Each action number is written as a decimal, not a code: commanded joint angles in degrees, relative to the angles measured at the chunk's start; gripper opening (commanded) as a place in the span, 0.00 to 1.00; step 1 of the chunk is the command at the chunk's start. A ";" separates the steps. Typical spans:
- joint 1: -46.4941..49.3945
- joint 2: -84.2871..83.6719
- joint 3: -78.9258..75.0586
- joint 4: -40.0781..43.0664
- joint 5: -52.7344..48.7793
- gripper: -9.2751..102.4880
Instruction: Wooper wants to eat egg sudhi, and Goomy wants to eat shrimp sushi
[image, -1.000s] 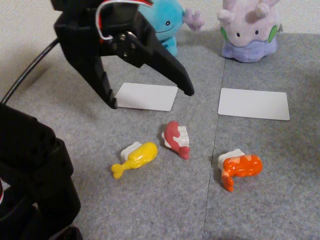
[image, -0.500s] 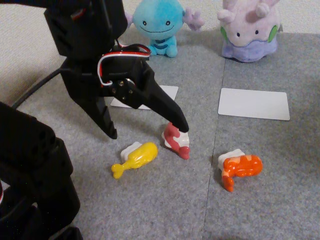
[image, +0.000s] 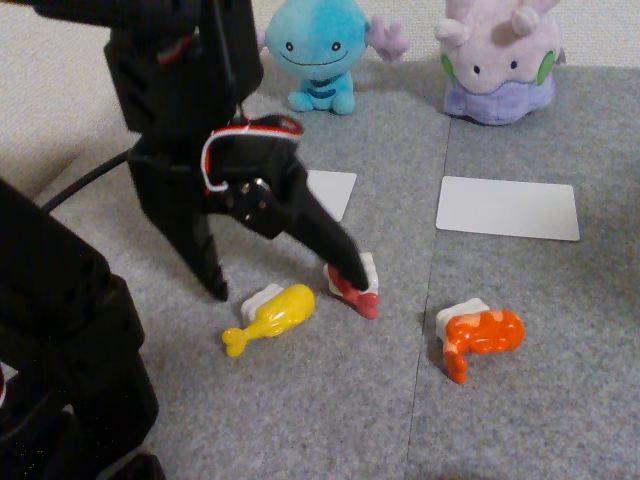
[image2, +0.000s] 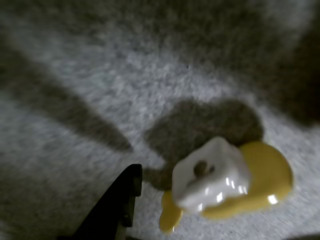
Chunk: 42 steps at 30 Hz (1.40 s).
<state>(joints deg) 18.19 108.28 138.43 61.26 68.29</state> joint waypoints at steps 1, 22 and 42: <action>-0.26 -4.04 -0.26 -2.11 -0.35 0.49; 1.58 -8.88 -0.35 -4.66 -0.35 0.28; 1.93 -8.79 -0.62 -5.36 -0.35 0.21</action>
<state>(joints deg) 20.30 101.16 137.11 56.69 68.20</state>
